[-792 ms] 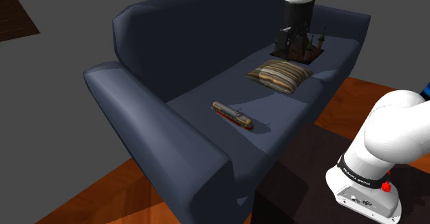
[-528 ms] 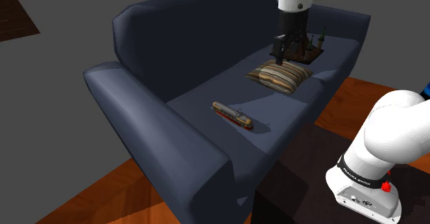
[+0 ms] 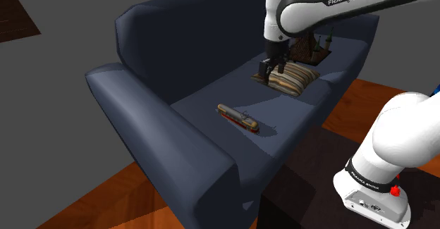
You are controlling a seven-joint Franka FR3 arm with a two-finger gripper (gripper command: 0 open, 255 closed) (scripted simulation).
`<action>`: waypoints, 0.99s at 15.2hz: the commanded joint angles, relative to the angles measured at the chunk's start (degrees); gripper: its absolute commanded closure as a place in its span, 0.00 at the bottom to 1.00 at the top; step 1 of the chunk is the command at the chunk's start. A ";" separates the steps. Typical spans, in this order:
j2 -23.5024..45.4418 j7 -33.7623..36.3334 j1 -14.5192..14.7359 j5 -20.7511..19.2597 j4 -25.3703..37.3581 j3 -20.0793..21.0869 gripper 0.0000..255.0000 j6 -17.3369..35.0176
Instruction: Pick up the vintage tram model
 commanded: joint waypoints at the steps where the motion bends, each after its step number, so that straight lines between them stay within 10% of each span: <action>1: 3.15 0.90 0.05 0.34 -1.02 0.21 0.00 4.56; 15: 31.47 6.28 0.29 1.06 3.51 1.57 0.00 30.35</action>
